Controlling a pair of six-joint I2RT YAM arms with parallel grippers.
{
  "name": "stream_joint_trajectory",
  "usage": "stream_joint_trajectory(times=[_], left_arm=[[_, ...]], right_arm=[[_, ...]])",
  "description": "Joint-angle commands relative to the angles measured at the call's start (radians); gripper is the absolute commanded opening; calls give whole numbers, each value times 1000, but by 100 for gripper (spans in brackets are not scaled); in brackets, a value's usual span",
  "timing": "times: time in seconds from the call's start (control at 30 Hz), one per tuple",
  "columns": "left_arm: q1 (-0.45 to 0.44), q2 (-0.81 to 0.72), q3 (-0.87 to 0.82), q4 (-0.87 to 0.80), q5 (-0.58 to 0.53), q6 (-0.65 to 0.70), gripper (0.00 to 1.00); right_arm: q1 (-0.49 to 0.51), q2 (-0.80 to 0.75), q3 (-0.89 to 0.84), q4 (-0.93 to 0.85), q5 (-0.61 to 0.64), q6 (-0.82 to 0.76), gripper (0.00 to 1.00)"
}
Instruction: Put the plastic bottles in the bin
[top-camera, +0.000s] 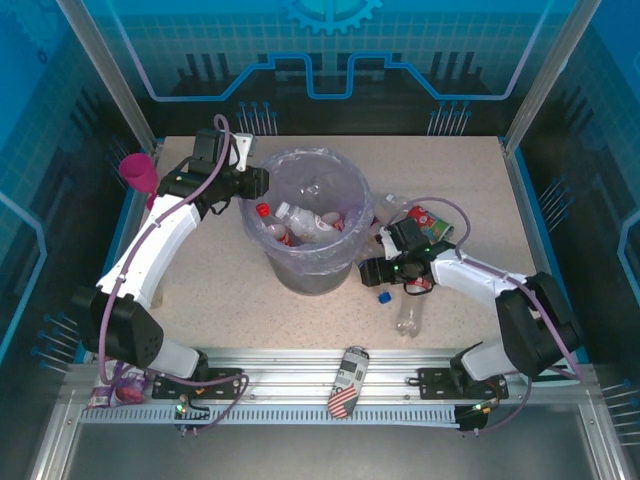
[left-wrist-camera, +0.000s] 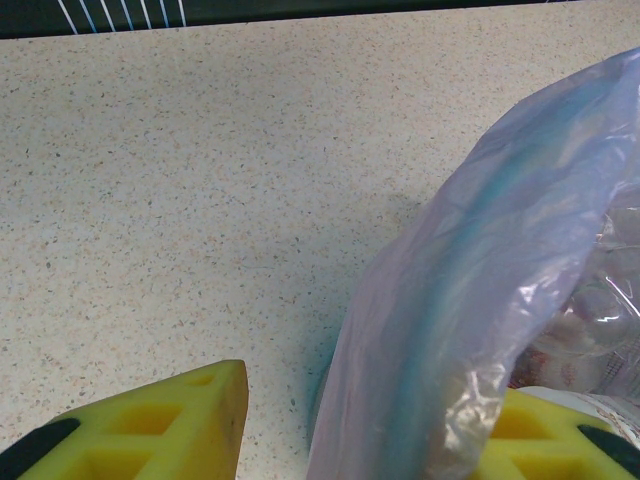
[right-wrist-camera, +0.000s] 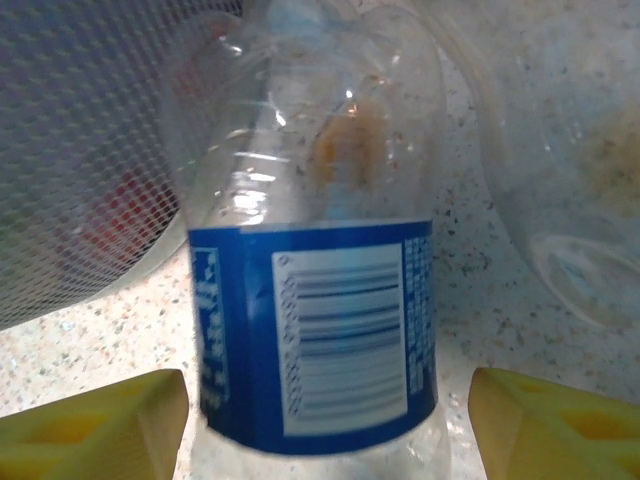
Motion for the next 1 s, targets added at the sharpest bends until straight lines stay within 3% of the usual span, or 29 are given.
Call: stream_joint_trajectory(times=[0.0,0.23,0.6,0.83,0.97], left_arm=[[-3,79,-75,-121,-55,25,46],[-4,79,-74,-120,-57,25,46],[-4,79,-75,-121,-53,24,46],[-4,80,-75,-120,-54,23,46],[-4,80,-75,-121,-51,22,46]], right_arm=[[11,35,-18,70,-25,28,74],[14,15,-5,50,-23,29,64],[-25,-242,72,-144,7,-7,59],[-138,-365,215,-309,98,-118,57],[-153,-363,351,-343,131,-181,57]])
